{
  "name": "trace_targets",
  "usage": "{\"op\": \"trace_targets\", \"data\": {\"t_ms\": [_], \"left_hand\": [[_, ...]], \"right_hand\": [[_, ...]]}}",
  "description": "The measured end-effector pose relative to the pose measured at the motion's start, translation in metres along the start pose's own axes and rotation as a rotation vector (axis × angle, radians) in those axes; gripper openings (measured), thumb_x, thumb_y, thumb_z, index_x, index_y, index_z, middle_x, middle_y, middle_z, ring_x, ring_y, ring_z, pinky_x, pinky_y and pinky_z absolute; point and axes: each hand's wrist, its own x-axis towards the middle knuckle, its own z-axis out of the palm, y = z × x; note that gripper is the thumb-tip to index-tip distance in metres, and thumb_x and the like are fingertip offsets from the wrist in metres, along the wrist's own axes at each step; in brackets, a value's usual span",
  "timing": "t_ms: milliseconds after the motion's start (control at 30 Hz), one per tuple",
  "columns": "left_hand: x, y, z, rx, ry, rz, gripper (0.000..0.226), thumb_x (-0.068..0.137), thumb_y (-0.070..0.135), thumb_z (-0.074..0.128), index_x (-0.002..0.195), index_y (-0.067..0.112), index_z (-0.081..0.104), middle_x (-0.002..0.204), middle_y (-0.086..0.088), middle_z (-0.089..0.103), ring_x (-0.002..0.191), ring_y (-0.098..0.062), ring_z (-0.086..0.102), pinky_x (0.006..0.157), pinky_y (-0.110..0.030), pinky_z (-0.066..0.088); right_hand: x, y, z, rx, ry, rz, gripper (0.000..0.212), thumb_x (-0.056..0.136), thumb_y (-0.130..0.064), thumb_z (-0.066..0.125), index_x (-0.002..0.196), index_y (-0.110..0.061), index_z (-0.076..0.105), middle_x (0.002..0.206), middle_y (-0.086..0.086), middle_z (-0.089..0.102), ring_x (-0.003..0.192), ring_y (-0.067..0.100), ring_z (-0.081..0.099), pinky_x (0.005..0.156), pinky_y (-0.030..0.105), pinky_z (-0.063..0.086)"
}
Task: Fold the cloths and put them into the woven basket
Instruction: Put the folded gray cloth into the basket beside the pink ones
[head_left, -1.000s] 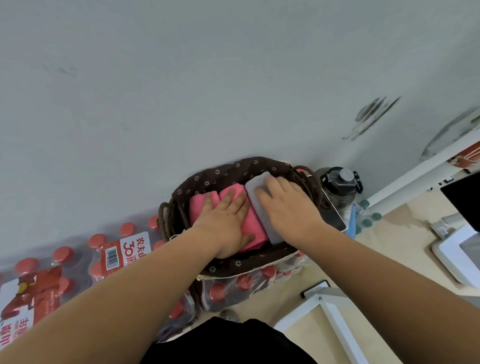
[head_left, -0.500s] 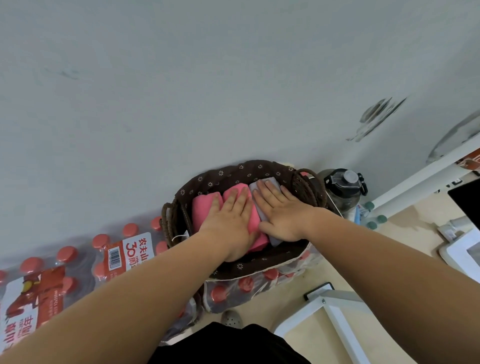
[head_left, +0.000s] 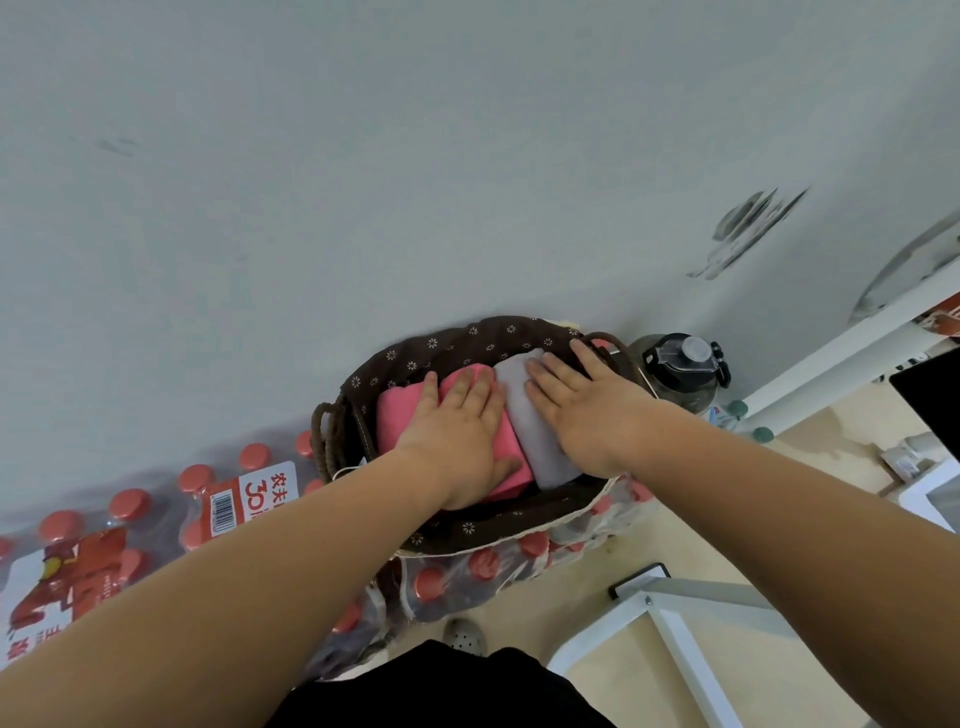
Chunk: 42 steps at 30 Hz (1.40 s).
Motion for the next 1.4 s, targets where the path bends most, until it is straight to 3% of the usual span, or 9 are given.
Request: {"op": "trace_targets", "data": {"t_ms": [167,467,567,800,1033,1233,1400], "left_hand": [[0.003,0.003,0.007,0.002,-0.002,0.044,0.074,0.098,0.062,0.017,0.156,0.029,-0.014,0.163,0.005,-0.023,0.15,-0.03,-0.023,0.115,-0.066,-0.009],[0.001,0.004,-0.001,0.021,0.003,0.01,0.072,0.098,0.062,0.018,0.157,0.031,-0.01,0.165,0.007,-0.016,0.151,-0.028,-0.018,0.115,-0.067,-0.006],[-0.018,0.0,-0.009,0.032,0.079,-0.029,0.073,0.099,0.062,0.019,0.157,0.029,-0.01,0.166,0.005,-0.014,0.152,-0.027,-0.017,0.117,-0.065,-0.006],[-0.078,-0.033,-0.022,0.062,0.326,-0.147,0.08,0.094,0.067,0.027,0.158,0.026,0.002,0.167,-0.005,-0.005,0.152,-0.032,-0.01,0.118,-0.065,-0.004],[-0.165,-0.095,0.006,-0.111,0.519,-0.177,0.073,0.092,0.065,0.038,0.154,0.03,0.025,0.165,-0.006,0.016,0.152,-0.03,0.006,0.121,-0.057,0.005],[-0.28,-0.184,0.066,-0.179,0.466,-0.306,0.07,0.093,0.063,0.041,0.153,0.031,0.026,0.165,-0.006,0.016,0.152,-0.031,0.009,0.122,-0.056,0.007],[-0.379,-0.25,0.125,-0.244,0.381,-0.453,0.071,0.091,0.063,0.043,0.152,0.033,0.025,0.165,-0.005,0.015,0.151,-0.031,0.009,0.121,-0.055,0.009]], "right_hand": [[0.01,-0.005,0.0,0.002,-0.037,0.03,0.07,0.101,-0.028,0.027,0.156,-0.009,-0.012,0.163,0.012,-0.021,0.15,0.031,-0.022,0.115,0.054,-0.021],[0.005,-0.005,-0.003,0.109,-0.011,0.031,0.069,0.101,-0.023,0.03,0.157,-0.01,-0.009,0.164,0.01,-0.018,0.151,0.03,-0.018,0.119,0.053,-0.015],[-0.006,-0.006,-0.007,0.267,0.106,0.06,0.066,0.101,-0.019,0.029,0.158,-0.009,-0.004,0.165,0.01,-0.014,0.152,0.029,-0.014,0.122,0.051,-0.008],[-0.032,-0.042,-0.026,0.516,0.494,0.204,0.064,0.104,-0.038,0.03,0.159,-0.015,0.005,0.167,0.006,-0.002,0.153,0.026,-0.008,0.123,0.05,-0.003],[-0.049,-0.13,-0.098,0.638,0.607,0.207,0.058,0.103,-0.048,0.03,0.157,-0.031,0.019,0.166,0.004,0.011,0.153,0.03,0.005,0.122,0.055,0.007],[-0.038,-0.252,-0.172,0.643,0.653,0.153,0.061,0.098,-0.057,0.035,0.153,-0.033,0.027,0.165,0.006,0.015,0.152,0.032,0.008,0.121,0.057,0.009],[-0.018,-0.36,-0.229,0.632,0.582,-0.001,0.064,0.097,-0.06,0.035,0.154,-0.035,0.019,0.166,0.003,0.008,0.153,0.029,0.001,0.122,0.056,0.007]]}}
